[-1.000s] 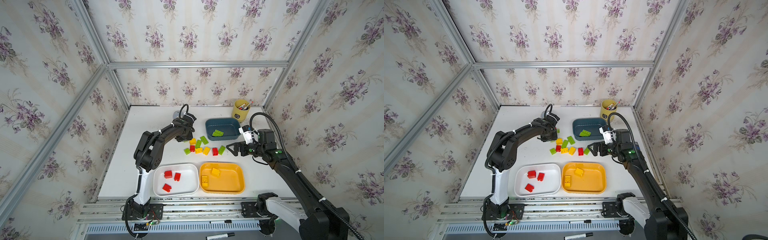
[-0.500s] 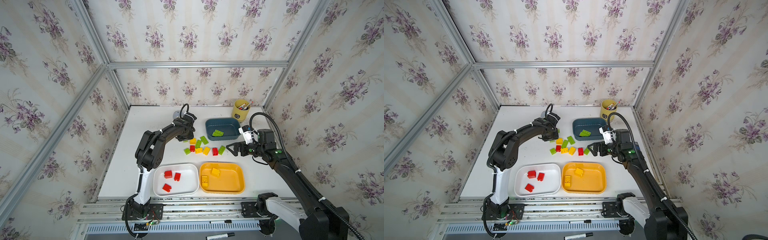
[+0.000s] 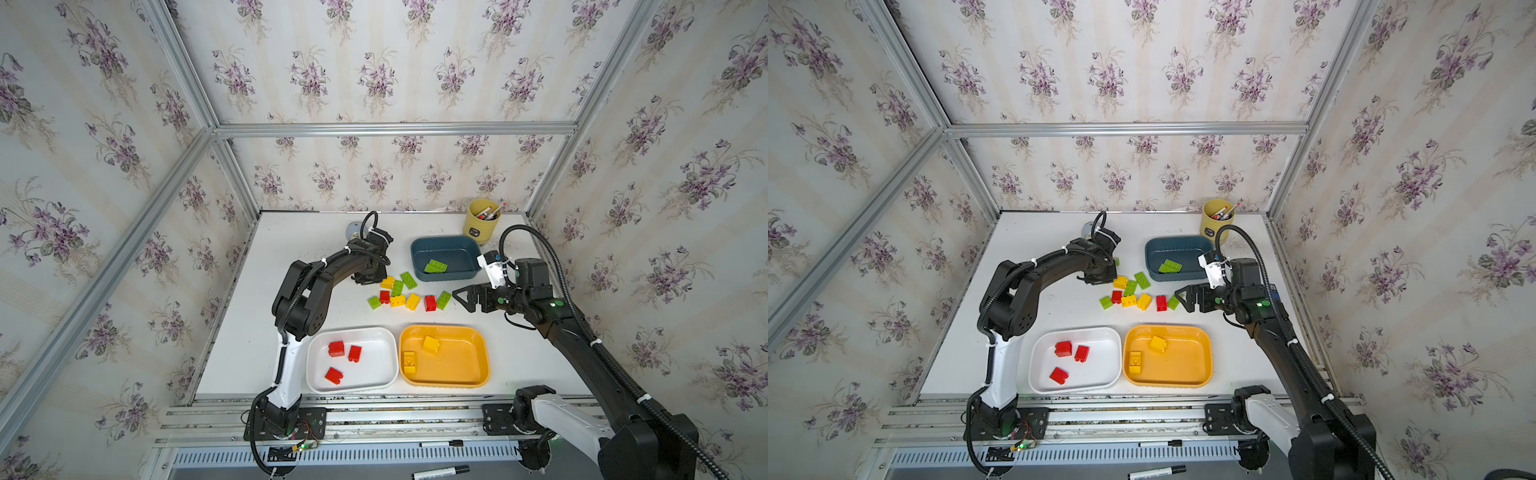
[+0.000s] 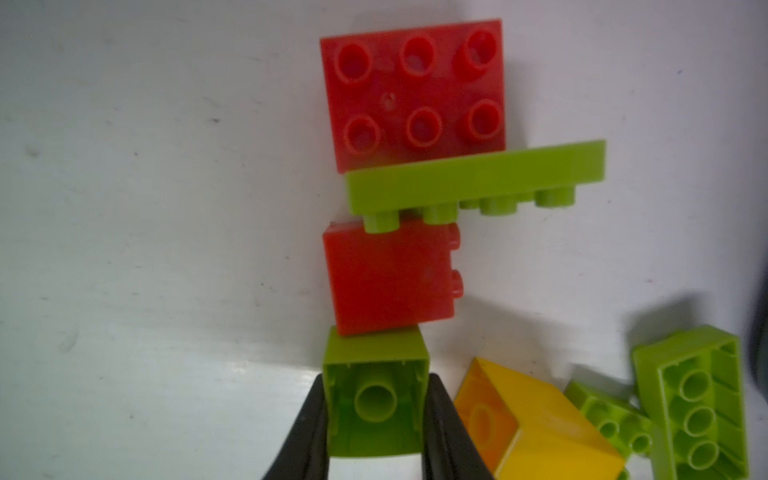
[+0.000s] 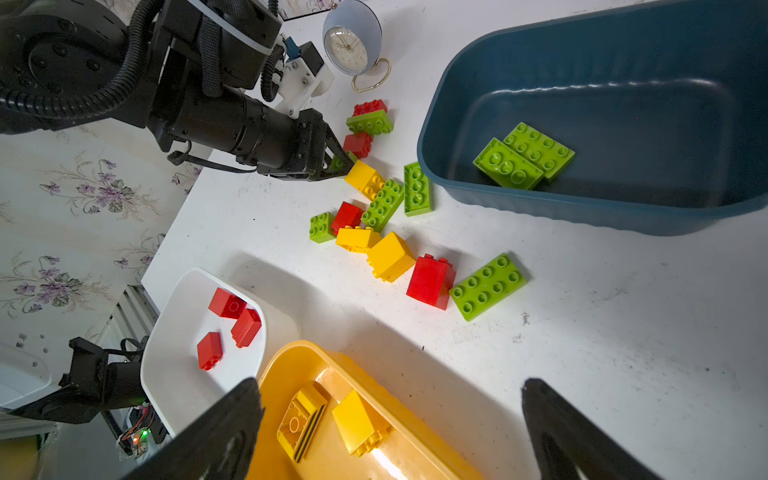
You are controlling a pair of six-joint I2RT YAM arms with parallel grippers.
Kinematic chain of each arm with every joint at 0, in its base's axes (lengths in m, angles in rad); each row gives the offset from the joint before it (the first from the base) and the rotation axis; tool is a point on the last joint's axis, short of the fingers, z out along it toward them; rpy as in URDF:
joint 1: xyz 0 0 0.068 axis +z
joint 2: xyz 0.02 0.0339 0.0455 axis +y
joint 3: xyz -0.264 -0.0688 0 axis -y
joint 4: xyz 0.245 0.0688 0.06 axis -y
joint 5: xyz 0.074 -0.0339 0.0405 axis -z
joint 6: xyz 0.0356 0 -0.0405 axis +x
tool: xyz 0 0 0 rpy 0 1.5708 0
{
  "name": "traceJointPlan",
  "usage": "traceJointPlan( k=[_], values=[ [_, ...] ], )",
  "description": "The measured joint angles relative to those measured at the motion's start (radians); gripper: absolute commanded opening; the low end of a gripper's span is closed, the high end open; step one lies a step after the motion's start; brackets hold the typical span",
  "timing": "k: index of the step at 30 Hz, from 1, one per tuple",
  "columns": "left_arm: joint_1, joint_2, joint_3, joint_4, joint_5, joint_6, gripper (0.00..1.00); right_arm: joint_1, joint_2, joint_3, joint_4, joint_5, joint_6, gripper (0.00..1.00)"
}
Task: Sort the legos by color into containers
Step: 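Carry the small green brick with the left gripper into the teal tub and release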
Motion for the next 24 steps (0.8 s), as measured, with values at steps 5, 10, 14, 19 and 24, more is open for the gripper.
traceJointPlan(
  k=[5,10,14,19,24],
  values=[
    [-0.001,-0.085,-0.002,-0.008,0.003,0.024,0.3,0.0,0.0,0.0,0.001,-0.011,0.004,1.0],
    [-0.019,-0.187,0.007,-0.024,0.028,0.047,0.3,0.0,0.005,0.0,0.008,-0.032,0.015,1.0],
    [-0.056,-0.206,0.087,-0.044,0.074,0.06,0.3,-0.003,0.017,0.007,0.006,-0.035,0.015,1.0],
    [-0.117,-0.121,0.296,-0.042,0.133,0.07,0.3,-0.014,0.014,0.032,0.02,-0.002,0.014,1.0],
    [-0.156,0.034,0.51,-0.041,0.18,0.074,0.3,-0.02,0.006,0.035,0.033,0.069,0.01,1.0]
  ],
)
